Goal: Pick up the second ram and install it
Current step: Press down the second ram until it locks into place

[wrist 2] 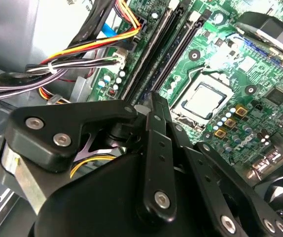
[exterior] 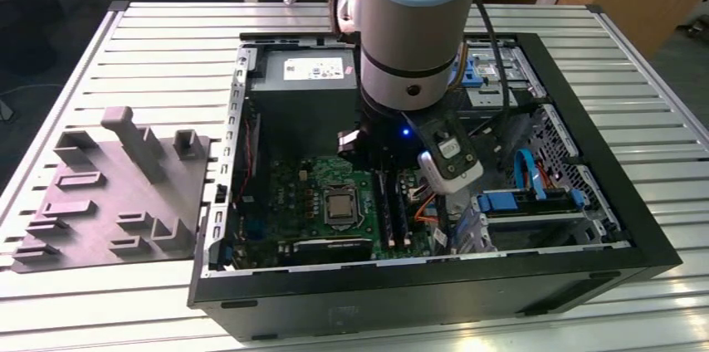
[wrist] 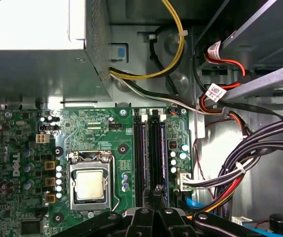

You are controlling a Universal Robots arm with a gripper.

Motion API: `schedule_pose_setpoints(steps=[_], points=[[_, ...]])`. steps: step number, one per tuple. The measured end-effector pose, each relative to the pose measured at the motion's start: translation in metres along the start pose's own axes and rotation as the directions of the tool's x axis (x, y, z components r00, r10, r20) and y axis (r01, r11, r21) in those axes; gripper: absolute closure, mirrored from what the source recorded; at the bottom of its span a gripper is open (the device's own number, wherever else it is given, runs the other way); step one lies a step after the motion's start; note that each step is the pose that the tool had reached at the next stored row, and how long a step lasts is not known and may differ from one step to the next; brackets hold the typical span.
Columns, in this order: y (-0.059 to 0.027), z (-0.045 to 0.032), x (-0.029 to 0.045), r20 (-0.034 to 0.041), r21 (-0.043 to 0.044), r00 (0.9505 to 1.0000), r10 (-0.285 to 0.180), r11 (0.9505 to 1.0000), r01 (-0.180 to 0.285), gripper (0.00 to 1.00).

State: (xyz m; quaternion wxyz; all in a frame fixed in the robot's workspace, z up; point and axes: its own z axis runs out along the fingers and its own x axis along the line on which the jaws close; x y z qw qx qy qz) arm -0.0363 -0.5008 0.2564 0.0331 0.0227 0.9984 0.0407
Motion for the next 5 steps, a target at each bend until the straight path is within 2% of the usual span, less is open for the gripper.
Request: schedule_pose_setpoints(steps=[5], points=[[0.0, -0.0001, 0.0, -0.0001, 0.0003, 1.0, 0.0, 1.0, 0.0, 0.9]])
